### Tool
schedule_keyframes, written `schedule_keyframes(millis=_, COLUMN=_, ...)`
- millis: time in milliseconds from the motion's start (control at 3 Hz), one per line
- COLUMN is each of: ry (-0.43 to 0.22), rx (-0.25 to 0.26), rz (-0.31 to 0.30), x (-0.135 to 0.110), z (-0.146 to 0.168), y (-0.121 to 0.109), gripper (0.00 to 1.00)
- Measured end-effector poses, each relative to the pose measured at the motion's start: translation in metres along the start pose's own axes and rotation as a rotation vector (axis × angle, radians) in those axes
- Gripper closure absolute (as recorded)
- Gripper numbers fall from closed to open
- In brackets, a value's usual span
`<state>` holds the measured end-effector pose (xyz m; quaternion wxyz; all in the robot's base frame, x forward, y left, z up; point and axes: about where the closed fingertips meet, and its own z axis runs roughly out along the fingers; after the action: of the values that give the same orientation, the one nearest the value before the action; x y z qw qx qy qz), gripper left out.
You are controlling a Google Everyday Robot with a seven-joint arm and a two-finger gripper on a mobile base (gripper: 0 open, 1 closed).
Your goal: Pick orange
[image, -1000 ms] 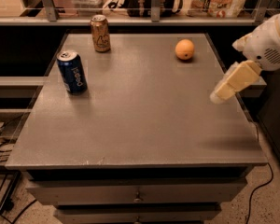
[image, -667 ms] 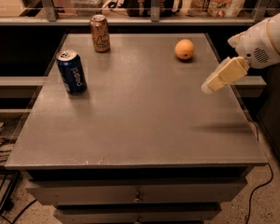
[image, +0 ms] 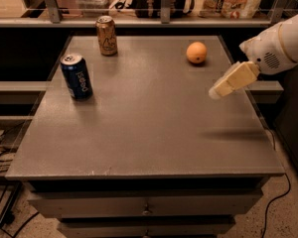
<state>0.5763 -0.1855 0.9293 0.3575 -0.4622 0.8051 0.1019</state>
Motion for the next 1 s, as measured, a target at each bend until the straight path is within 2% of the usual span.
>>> schedule_keyframes(millis=333, ry=-0.082, rx=-0.013, rz=0.073, x=-0.016, z=0.023, y=0.001, gripper=0.00)
schedule_keyframes(millis=667, ry=-0.156, rx=0.002, rz=0.102, x=-0.041, z=0.046, y=-0.005, gripper=0.00)
schedule_keyframes(millis=1000, ry=-0.202, rx=-0.001, rz=0.118, x=-0.061, z=0.072, y=-0.016, gripper=0.00)
